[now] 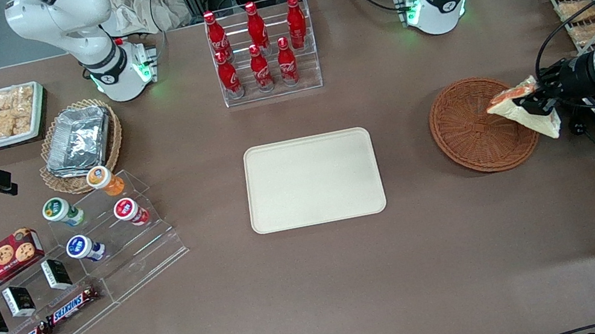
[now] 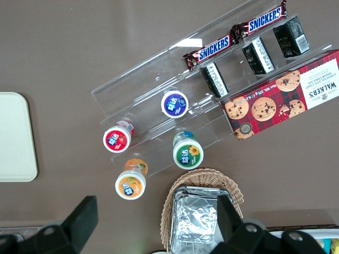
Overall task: Place sandwich from basket to tray
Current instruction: 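Lift the sandwich and carry it with the left gripper toward the tray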
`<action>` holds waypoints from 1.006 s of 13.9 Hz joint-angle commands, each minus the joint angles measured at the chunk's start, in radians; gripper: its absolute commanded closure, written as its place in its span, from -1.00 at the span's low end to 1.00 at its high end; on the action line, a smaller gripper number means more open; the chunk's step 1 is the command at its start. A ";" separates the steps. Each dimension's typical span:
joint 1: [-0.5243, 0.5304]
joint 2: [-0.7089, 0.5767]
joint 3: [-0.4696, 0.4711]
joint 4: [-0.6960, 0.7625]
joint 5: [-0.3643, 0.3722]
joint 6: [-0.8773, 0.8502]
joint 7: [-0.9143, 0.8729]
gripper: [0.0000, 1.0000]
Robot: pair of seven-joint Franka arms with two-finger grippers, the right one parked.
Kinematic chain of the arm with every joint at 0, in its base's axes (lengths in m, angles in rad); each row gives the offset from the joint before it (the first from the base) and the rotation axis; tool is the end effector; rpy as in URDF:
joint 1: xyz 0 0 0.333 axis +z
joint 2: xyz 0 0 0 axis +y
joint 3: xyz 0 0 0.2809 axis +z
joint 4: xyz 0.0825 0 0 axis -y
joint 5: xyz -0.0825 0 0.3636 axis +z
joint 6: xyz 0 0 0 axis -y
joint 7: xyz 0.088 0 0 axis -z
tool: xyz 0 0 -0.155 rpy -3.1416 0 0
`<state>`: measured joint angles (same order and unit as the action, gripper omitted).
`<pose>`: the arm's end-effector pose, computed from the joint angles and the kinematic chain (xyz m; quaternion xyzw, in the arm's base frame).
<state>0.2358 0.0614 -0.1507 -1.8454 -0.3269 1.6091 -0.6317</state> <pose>0.5135 -0.0043 0.4007 0.9027 0.3698 -0.1851 0.1189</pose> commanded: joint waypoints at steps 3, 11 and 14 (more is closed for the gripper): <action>-0.010 0.021 -0.156 0.095 0.029 -0.034 -0.010 0.56; -0.036 0.139 -0.409 0.111 -0.001 0.089 -0.026 0.54; -0.142 0.224 -0.408 0.106 0.043 0.196 -0.026 0.54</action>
<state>0.1485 0.2152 -0.5550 -1.7708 -0.3164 1.7649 -0.6417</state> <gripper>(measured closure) 0.771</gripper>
